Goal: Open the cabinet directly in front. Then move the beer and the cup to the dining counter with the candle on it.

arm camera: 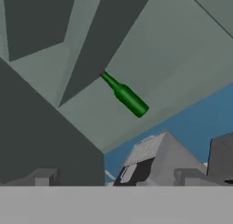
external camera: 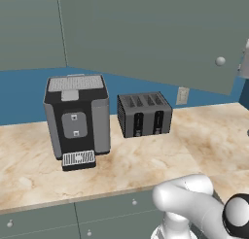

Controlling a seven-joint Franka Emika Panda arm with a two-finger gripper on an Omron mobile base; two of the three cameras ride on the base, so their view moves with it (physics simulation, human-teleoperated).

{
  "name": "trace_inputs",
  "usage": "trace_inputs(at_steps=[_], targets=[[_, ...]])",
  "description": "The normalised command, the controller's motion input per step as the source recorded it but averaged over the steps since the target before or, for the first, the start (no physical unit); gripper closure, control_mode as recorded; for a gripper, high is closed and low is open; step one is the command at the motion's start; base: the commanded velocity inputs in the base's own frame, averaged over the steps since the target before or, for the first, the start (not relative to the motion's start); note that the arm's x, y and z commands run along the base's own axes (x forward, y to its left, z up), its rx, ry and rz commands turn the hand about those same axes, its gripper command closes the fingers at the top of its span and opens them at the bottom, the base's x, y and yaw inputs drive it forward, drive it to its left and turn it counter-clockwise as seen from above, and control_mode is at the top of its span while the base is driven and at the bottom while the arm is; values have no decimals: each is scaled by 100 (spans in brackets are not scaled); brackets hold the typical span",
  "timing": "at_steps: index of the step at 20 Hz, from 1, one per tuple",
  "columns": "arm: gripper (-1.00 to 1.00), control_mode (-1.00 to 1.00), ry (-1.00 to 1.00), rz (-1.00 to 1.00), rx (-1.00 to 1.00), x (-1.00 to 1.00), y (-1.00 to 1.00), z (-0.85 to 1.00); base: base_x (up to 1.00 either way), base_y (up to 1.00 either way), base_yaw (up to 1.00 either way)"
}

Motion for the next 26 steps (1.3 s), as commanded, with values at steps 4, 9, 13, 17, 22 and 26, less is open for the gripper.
trace_inputs(at_steps=[4, 9, 13, 17, 22, 26], targets=[[-100, -100, 5, 26, 0, 0, 44, 0, 0, 0, 0], [-100, -100, 1, 27, 0, -5, 60, 0, 0, 0, 0], [-100, -100, 0, 28, 0, -42, 80, 0, 0, 0, 0], [-100, -100, -4, 31, 0, -78, 91, 5, 0, 0, 0], [-100, -100, -10, 22, 1, -68, 100, 5, 0, 0, 0], [-100, -100, -21, 4, 1, -44, 100, 0, 0, 0, 0]])
